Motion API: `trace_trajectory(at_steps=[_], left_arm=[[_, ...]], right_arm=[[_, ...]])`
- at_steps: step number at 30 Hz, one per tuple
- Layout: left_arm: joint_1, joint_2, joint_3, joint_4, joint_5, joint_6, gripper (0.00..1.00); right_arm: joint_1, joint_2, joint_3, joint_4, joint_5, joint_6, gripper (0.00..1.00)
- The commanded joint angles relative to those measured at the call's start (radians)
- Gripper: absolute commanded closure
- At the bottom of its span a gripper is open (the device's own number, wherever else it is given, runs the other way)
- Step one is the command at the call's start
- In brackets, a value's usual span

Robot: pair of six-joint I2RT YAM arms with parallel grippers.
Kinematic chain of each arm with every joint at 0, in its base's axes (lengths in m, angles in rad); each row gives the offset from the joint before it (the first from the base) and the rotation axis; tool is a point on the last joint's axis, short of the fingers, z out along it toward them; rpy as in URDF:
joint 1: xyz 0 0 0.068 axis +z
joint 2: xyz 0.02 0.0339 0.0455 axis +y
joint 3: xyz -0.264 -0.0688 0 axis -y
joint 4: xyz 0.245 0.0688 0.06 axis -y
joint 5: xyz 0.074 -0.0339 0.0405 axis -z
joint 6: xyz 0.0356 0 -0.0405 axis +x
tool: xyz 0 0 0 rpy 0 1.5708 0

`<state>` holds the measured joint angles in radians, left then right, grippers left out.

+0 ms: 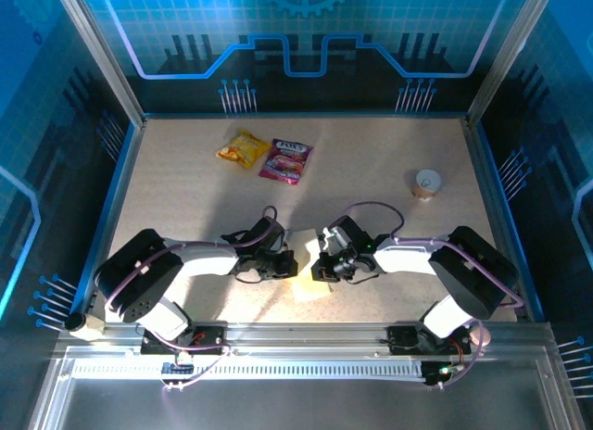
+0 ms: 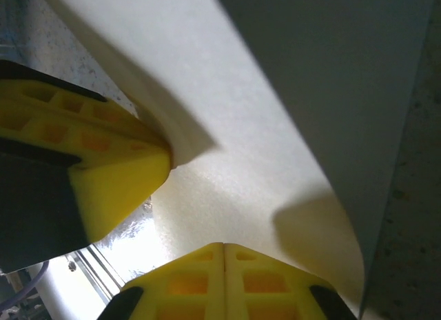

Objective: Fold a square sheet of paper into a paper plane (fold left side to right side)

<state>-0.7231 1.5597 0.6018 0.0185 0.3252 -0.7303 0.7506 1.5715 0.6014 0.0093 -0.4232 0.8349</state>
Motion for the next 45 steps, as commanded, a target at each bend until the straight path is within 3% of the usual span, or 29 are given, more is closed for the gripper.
trace_trajectory(at_steps=[1, 20, 31, 45], left_arm=[[-0.007, 0.0, 0.02, -0.049, -0.013, 0.008, 1.0], [0.108, 0.091, 0.001, 0.204, 0.106, 0.023, 0.99], [0.161, 0.091, -0.052, 0.206, 0.065, 0.055, 0.99], [0.264, 0.167, 0.045, 0.137, 0.022, 0.143, 0.99]], right_arm=[[0.018, 0.026, -0.002, -0.008, 0.024, -0.001, 1.0], [0.019, 0.106, 0.006, -0.203, 0.126, -0.042, 1.0], [0.011, 0.1, -0.01, -0.25, 0.168, -0.056, 1.0], [-0.002, 0.106, -0.052, -0.216, 0.166, -0.05, 1.0]])
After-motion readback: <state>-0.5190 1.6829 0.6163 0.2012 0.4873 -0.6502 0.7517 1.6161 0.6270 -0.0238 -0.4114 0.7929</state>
